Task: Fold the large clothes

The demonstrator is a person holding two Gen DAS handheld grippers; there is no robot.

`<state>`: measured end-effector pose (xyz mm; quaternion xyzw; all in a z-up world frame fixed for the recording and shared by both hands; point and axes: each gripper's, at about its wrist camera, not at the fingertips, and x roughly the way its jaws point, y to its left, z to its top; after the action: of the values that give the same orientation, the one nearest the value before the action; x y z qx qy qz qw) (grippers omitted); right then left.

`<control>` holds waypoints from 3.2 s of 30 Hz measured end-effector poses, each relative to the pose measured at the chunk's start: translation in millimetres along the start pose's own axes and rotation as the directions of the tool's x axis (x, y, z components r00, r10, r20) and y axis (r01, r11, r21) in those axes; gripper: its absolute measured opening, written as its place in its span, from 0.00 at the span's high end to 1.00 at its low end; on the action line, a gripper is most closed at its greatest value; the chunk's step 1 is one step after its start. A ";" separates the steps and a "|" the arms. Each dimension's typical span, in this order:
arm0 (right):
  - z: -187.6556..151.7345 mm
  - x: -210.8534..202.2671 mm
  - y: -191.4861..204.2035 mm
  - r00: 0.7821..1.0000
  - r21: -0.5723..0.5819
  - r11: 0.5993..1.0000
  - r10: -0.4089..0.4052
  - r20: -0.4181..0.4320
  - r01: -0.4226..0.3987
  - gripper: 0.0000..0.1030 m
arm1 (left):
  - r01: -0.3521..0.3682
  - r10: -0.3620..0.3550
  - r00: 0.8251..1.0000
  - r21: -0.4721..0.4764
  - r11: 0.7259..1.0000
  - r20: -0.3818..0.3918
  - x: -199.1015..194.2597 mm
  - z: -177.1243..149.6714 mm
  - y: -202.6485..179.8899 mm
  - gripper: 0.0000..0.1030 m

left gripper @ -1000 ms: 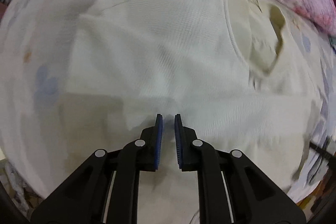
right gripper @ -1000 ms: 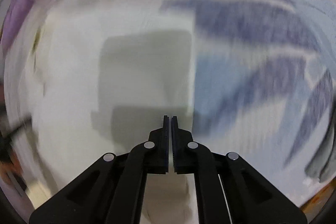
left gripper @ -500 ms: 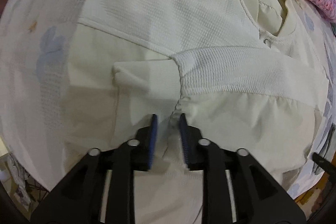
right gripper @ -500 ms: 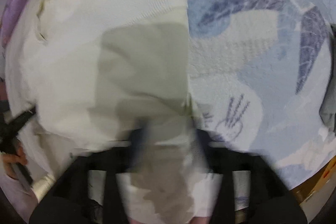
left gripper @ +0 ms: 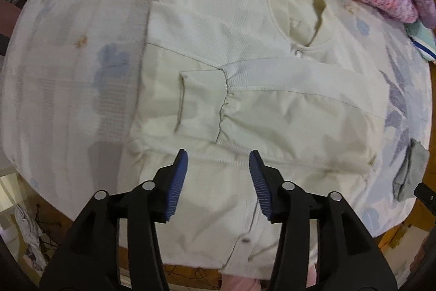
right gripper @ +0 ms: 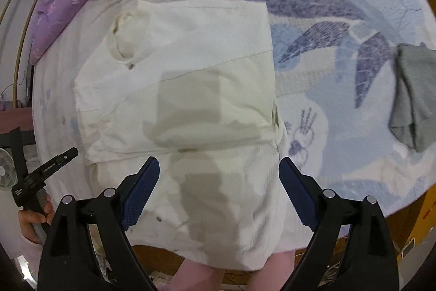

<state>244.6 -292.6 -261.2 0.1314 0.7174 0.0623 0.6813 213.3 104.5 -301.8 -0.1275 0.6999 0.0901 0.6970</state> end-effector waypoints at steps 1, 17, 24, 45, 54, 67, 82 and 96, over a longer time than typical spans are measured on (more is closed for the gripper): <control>-4.4 -8.3 5.3 1.000 0.002 1.000 -0.001 0.011 0.001 0.15 | 0.003 -0.002 1.000 0.011 1.000 -0.004 -12.2 -6.7 0.0 0.50; -71.0 -83.9 38.0 0.994 -0.034 0.997 0.076 0.073 -0.074 0.10 | 0.042 -0.054 0.992 0.102 0.994 0.115 -125.0 -101.3 -21.1 0.46; -95.9 -99.0 42.5 0.990 -0.060 0.992 0.120 0.072 -0.115 0.08 | -0.018 0.001 0.991 0.117 0.993 0.137 -138.8 -142.8 -34.8 0.37; -85.5 -67.7 87.6 0.997 0.011 0.997 0.082 0.005 -0.082 0.07 | 0.001 -0.026 0.993 0.212 0.977 0.116 -139.0 -87.0 -29.4 0.15; -44.4 -38.5 117.8 0.995 0.196 0.976 0.102 -0.013 -0.097 0.08 | 0.015 -0.032 0.998 0.273 0.962 0.056 -111.6 -2.0 -1.4 0.14; 53.3 2.2 110.1 0.997 0.243 0.969 0.049 -0.057 -0.033 0.08 | 0.040 -0.026 0.997 0.221 0.974 -0.067 -45.3 86.0 9.0 0.14; 182.4 112.3 53.6 0.973 0.154 0.985 -0.044 -0.226 0.080 0.08 | -0.038 0.050 0.982 0.066 0.997 -0.184 62.5 211.3 57.9 0.13; 238.4 200.5 -13.7 0.917 0.079 0.972 -0.181 -0.355 0.222 0.08 | -0.085 0.096 0.954 0.052 0.995 -0.285 151.1 260.6 99.7 0.12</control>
<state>472.7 -272.2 -472.8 0.0836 0.8379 -0.0285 0.5387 431.8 270.5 -461.0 -0.0934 0.8004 0.0887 0.5855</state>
